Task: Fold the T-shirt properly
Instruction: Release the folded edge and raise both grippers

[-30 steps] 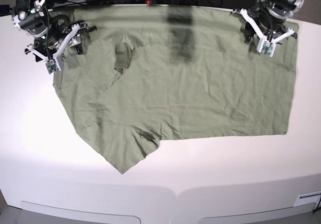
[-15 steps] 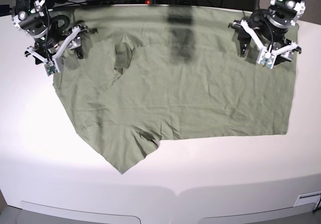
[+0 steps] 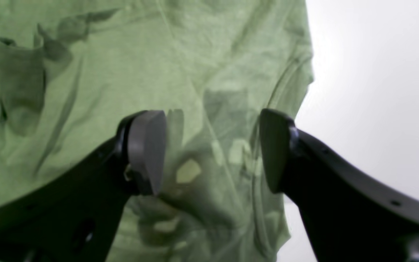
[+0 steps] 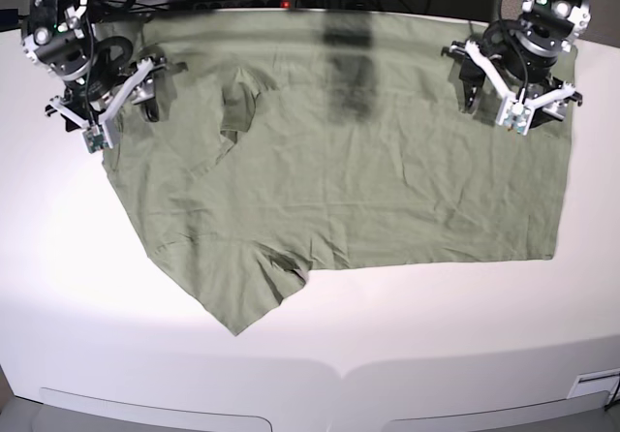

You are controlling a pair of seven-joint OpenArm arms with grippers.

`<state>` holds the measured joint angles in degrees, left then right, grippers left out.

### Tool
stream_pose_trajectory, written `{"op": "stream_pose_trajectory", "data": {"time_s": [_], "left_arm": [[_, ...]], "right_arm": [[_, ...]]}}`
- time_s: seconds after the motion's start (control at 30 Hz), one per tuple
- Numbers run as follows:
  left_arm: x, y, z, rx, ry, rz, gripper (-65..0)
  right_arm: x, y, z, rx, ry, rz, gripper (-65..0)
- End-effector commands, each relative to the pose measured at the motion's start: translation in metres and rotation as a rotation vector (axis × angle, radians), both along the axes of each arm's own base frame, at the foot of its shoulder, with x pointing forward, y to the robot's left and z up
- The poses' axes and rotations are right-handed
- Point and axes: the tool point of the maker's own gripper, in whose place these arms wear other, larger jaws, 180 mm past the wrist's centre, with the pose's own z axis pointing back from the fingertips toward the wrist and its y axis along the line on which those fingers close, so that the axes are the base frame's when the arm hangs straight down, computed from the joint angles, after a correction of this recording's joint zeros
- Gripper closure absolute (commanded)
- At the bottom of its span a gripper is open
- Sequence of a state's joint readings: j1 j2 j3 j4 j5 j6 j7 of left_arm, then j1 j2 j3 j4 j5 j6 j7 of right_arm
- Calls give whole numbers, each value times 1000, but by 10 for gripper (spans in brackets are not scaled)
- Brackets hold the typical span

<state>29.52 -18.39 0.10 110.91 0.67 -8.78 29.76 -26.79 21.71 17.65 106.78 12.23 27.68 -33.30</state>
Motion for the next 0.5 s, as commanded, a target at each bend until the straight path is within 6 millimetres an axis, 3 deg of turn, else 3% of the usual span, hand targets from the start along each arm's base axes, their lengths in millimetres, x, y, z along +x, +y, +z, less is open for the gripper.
{"op": "stream_pose_trajectory", "data": {"time_s": [0.0,0.47], "left_arm": [[9,-1,15,-2,-72,-14,-455],[26,-11,39,-47,-224,-48,-455]], "right_arm": [[8,-1,12,-4,-44,8,-397],[27,4,29,19,-151,24,-397]]}}
